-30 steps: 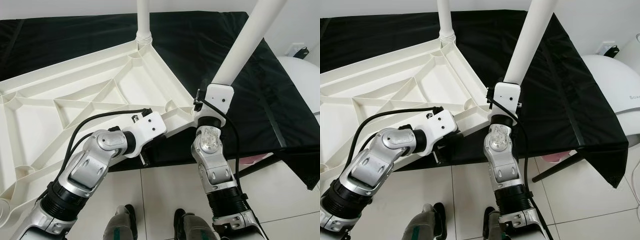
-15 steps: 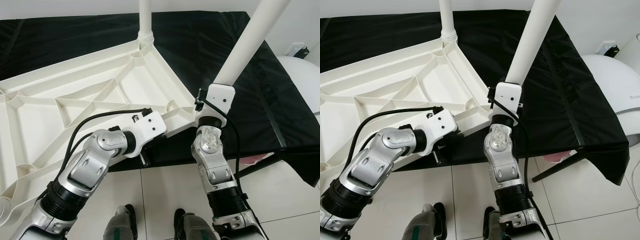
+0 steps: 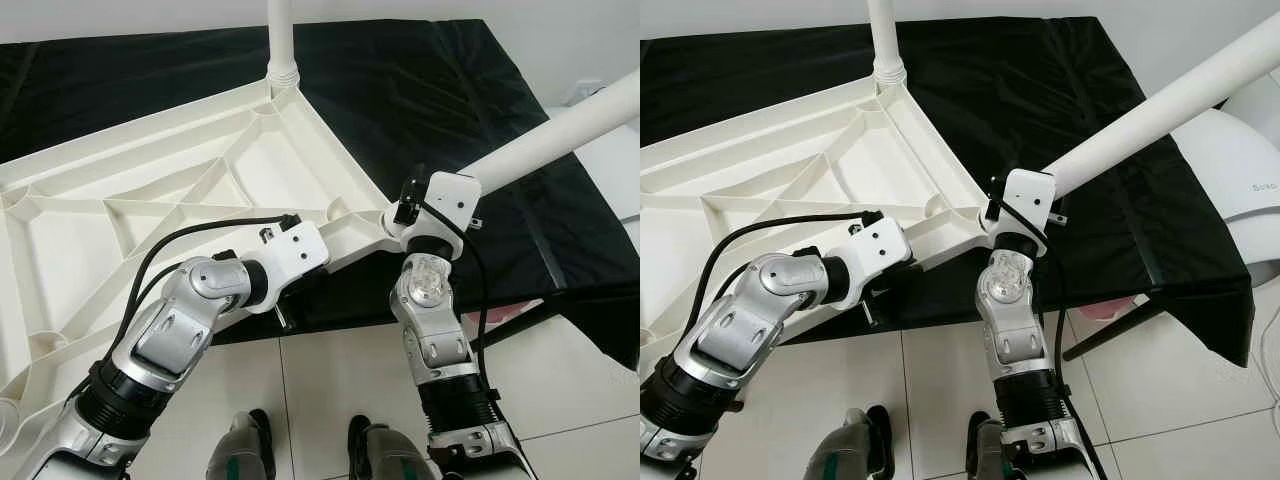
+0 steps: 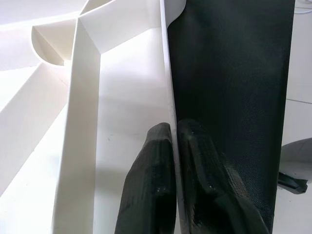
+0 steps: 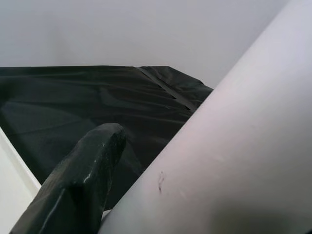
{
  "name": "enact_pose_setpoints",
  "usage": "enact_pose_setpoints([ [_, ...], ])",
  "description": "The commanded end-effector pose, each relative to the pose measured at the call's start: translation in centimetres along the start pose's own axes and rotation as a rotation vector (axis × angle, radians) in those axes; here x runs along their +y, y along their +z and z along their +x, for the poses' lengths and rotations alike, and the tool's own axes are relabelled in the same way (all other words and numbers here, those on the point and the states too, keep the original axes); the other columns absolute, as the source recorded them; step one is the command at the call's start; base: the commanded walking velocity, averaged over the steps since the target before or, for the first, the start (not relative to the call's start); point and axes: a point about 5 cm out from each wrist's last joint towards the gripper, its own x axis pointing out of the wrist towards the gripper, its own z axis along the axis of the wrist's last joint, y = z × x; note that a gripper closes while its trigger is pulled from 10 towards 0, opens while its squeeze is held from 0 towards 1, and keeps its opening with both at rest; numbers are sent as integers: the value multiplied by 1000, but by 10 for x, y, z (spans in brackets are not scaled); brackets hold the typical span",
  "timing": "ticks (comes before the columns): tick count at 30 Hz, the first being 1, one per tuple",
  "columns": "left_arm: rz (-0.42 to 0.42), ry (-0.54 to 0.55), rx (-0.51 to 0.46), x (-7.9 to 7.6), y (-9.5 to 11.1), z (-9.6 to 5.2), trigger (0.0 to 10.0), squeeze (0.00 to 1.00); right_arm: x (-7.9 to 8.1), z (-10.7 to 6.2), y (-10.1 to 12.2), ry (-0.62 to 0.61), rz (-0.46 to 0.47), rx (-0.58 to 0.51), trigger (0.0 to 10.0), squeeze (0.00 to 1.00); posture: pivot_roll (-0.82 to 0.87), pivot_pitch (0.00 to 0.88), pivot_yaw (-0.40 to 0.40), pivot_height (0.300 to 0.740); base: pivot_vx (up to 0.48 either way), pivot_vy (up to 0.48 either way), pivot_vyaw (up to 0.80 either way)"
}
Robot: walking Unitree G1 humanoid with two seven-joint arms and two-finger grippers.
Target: Building children table
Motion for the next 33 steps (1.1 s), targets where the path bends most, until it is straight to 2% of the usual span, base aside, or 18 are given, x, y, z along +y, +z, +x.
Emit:
enact_pose_setpoints([
  [1, -8, 50, 43, 6, -7, -2, 10000, 0, -10, -4, -20, -37, -49, 90, 10000, 0, -85, 237, -1, 740, 0, 0, 0],
  [8, -9, 50, 44, 6, -7, -3, 10000, 0, -10, -4, -20, -40, -48, 87, 10000, 0, -85, 240, -2, 740, 0, 0, 0],
  [9, -9, 50, 44, 6, -7, -3, 10000, 0, -10, -4, -19, -44, -41, 86, 3608, 0, -85, 239, -2, 740, 0, 0, 0],
  [10, -9, 50, 44, 6, -7, -3, 10000, 0, -10, -4, -19, -44, -41, 86, 3608, 0, -85, 239, -2, 740, 0, 0, 0],
  [11, -10, 51, 45, 7, -7, -3, 10000, 0, -10, -4, -18, -47, -26, 82, 0, 0, -84, 239, -1, 740, 0, 0, 0],
  [15, -9, 54, 45, 7, -7, -3, 10000, 0, -9, -4, -17, -42, -30, 72, 0, 0, -84, 239, -1, 740, 0, 0, 0],
  [16, -8, 54, 45, 7, -7, -3, 10000, 0, -9, -4, -17, -42, -29, 72, 3020, 0, -83, 239, 0, 740, 0, 0, 0],
  [17, -8, 54, 45, 7, -7, -3, 10000, 0, -9, -4, -17, -42, -29, 72, 3020, 0, -83, 239, 0, 740, 0, 0, 0],
  [18, -8, 55, 45, 8, -7, -3, 10000, 0, -8, -3, -17, -38, -27, 72, 4039, 0, -83, 239, 0, 740, 0, 0, 0],
  [19, -7, 55, 45, 8, -7, -3, 10000, 0, -7, -3, -17, -34, -24, 74, 8863, 0, -83, 238, 1, 740, 0, 0, 0],
  [20, -7, 55, 45, 8, -7, -3, 10000, 0, -7, -3, -17, -34, -24, 74, 8863, 0, -83, 238, 1, 740, 0, 0, 0],
  [21, -7, 56, 45, 8, -7, -3, 10000, 0, -7, -3, -17, -28, -19, 76, 10000, 0, -83, 238, 1, 740, 0, 0, 0],
  [23, -5, 57, 45, 9, -7, -3, 10000, 0, -5, -3, -17, -18, 0, 77, 0, 0, -82, 236, 2, 740, 0, 0, 0],
  [27, -3, 58, 46, 9, -7, -3, 10000, 0, -4, -4, -16, -10, 9, 69, 0, 0, -82, 236, 2, 740, 0, 0, 0],
  [28, -3, 58, 46, 9, -7, -3, 10000, 0, -3, -4, -15, -3, 17, 66, 7765, 0, -81, 237, 3, 740, 0, 0, 0],
  [30, -2, 59, 46, 10, -7, -4, 10000, 0, -2, -3, -14, 3, 24, 64, 7765, 0, -81, 237, 3, 740, 0, 0, 0],
  [31, -2, 59, 46, 10, -7, -4, 10000, 0, 0, -3, -12, 19, 41, 55, 10000, 0, -81, 237, 3, 740, 0, 0, 0],
  [33, 0, 59, 46, 9, -7, -4, 10000, 0, 3, -2, -8, 46, 74, 41, 10000, 0, -81, 237, 3, 740, 0, 0, 0],
])
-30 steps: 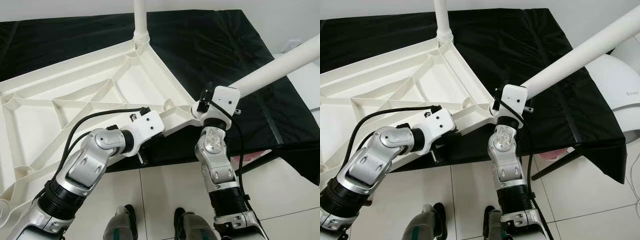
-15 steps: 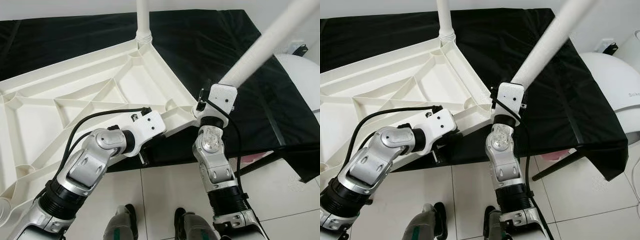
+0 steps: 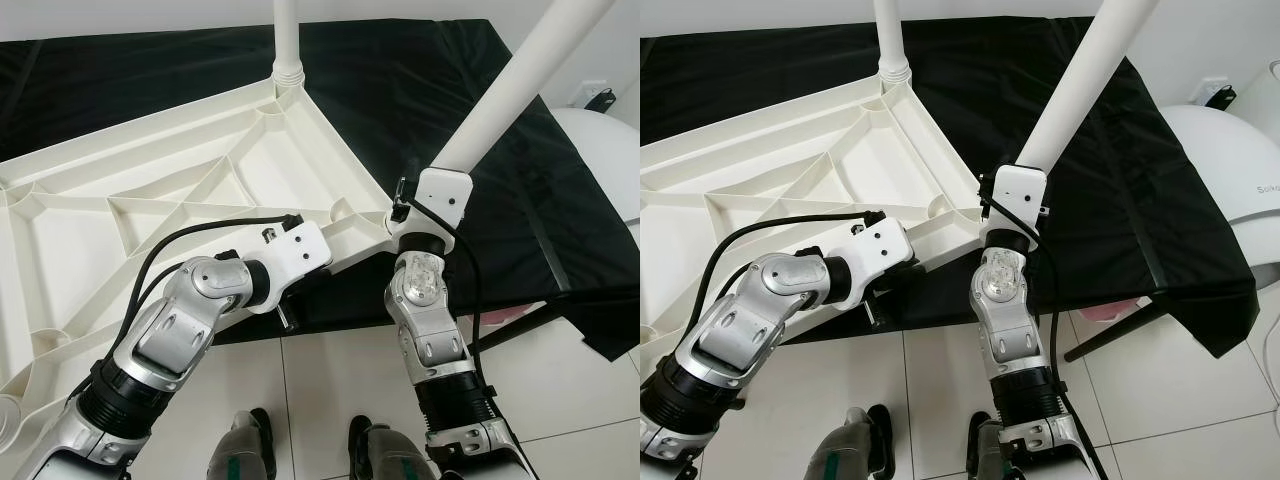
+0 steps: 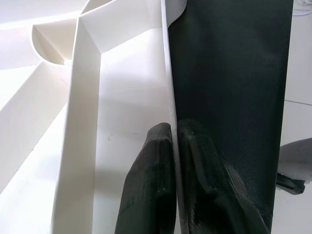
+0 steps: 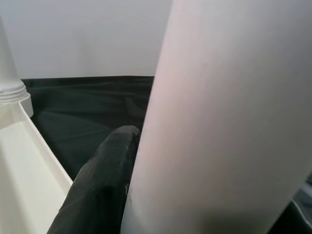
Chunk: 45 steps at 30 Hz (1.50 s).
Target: Building children table
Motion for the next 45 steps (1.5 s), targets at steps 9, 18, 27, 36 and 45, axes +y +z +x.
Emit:
enact_pose_setpoints([
  [9, 2, 67, 47, 10, -7, -5, 10000, 0, -7, 1, -9, -27, 36, 51, 6157, 0, -79, 226, 1, 740, 0, 0, 0],
  [18, -23, 68, 41, 10, -7, -4, 10000, 1000, -7, 2, -9, -13, 36, 46, 10000, 0, -80, 222, 1, 740, 0, 0, 0],
  [27, 2, 64, 46, 9, -7, -4, 10000, 0, -6, 5, -2, -5, 52, 23, 10000, 0, -80, 216, -2, 740, 0, 0, 0],
  [36, 2, 75, 19, 15, 0, -8, 10000, 0, -4, 16, 21, 14, 86, -47, 10000, 0, -79, 212, -7, 740, 0, 0, 0],
  [45, -23, 102, -12, 23, 4, -11, 10000, 0, 0, 26, 40, 55, 115, -109, 10000, 0, -81, 213, -11, 740, 0, 0, 0],
])
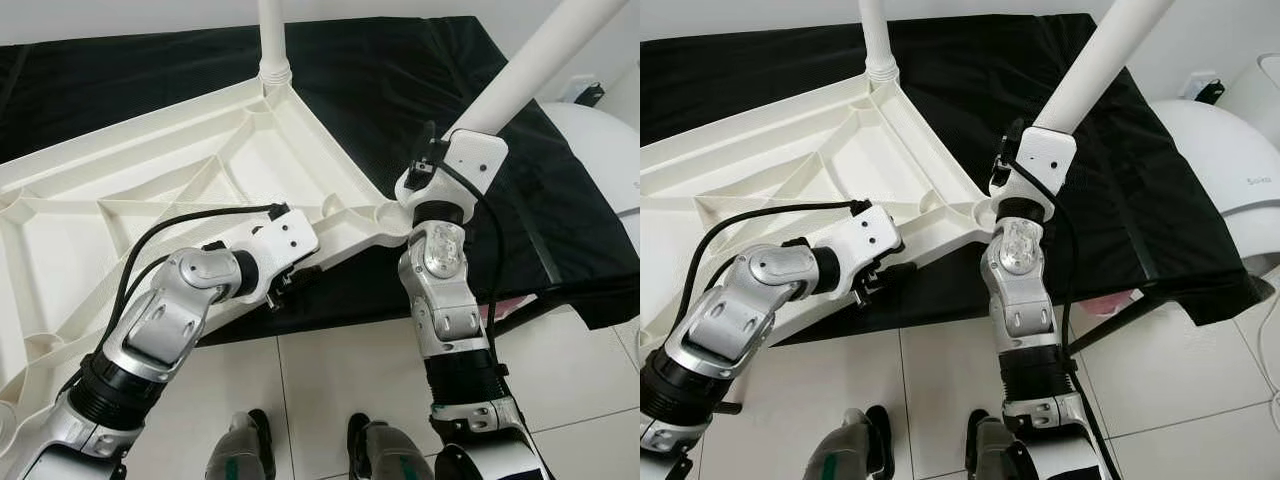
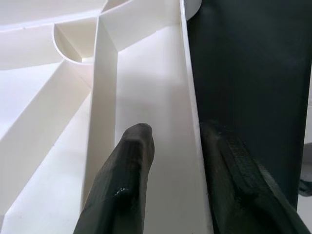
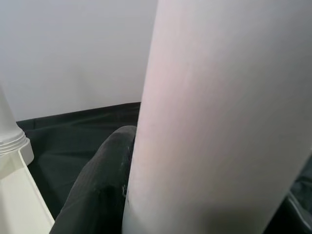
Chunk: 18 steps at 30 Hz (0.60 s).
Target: Building children table
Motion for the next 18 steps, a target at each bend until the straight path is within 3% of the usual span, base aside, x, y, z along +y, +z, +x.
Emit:
enact_pose_setpoints([
  [1, -4, 58, -24, 11, 6, -4, 10000, 0, 0, 4, 6, 12, 11, -19, 10000, 0, -80, 214, -13, 740, 0, 0, 0],
  [8, -16, 111, -83, 28, 17, -11, 10000, 0, -12, 11, -6, 47, -58, 32, 10000, 0, -74, 211, -16, 740, 0, 0, 0],
  [14, -58, 138, -244, 46, 50, -23, 10000, 0, -26, 22, -14, 63, -119, 78, 10000, 0, -73, 205, -20, 740, 0, 0, 0],
  [15, -44, 141, -240, 48, 52, -22, 10000, 1000, -27, 24, -15, 70, -131, 86, 10000, 0, -73, 205, -20, 740, 0, 0, 0],
  [17, -37, 148, -233, 48, 51, -21, 10000, 1000, -27, 24, -15, 74, -133, 87, 10000, 0, -73, 202, -20, 740, 0, 0, 0],
  [18, -32, 169, -227, 50, 50, -18, 10000, 800, -26, 25, -15, 85, -132, 89, 10000, 0, -73, 201, -20, 740, 0, 0, 0],
])
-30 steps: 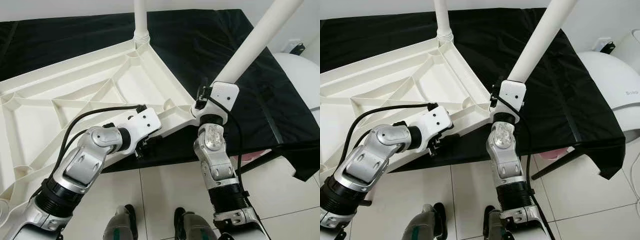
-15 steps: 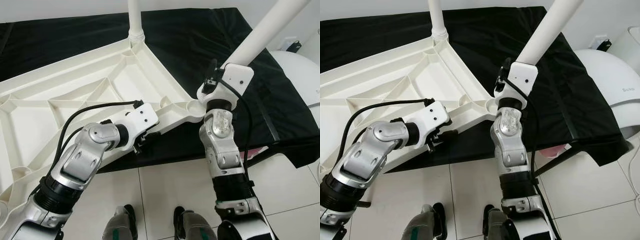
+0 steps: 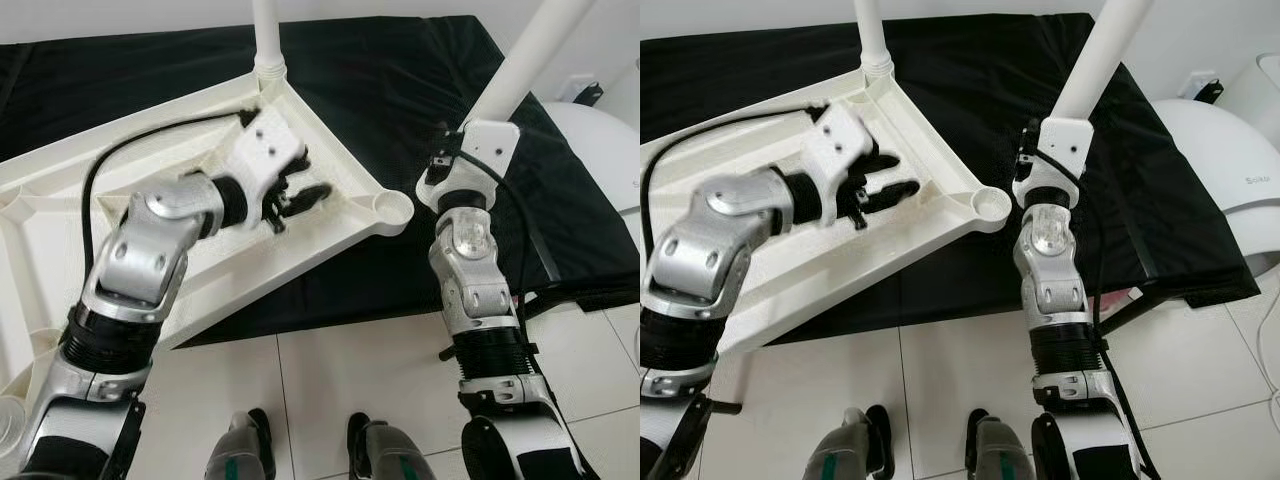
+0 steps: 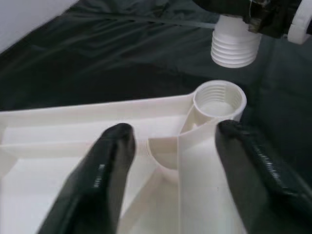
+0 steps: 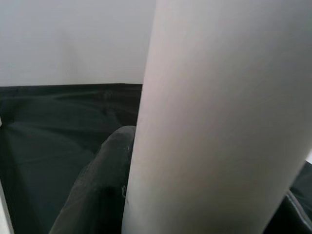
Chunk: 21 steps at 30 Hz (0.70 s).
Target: Building children table
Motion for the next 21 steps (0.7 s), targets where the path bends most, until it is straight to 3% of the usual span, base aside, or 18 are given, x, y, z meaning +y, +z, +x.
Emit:
enact_pose_setpoints([
  [1, 0, 40, 12, 0, -4, 2, 10000, 800, 2, 1, 0, 15, -1, 5, 10000, 0, -73, 201, -20, 740, 0, 0, 0],
  [3, 1, 47, 11, 0, -4, 3, 10000, 800, 2, 1, 0, 21, 0, 6, 10000, 0, -73, 201, -20, 740, 0, 0, 0],
  [4, -1, 67, -10, 2, 0, 6, 10000, 0, 3, 2, 0, 53, 1, 10, 10000, 0, -72, 201, -20, 740, 0, 0, 0],
  [7, -25, 123, -82, 5, 12, 15, 10000, 0, 7, 6, 0, 178, 8, 24, 10000, 0, -66, 194, -23, 740, 0, 0, 0],
  [14, -83, 136, -135, 4, 22, 30, 10000, 0, 4, 10, 3, 282, -5, 32, 10000, 0, -64, 187, -25, 740, 0, 0, 0],
  [21, -139, 121, -190, 14, 34, 32, 10000, 0, -2, 14, 7, 389, -9, 23, 10000, 0, -68, 175, -33, 740, 0, 0, 0],
])
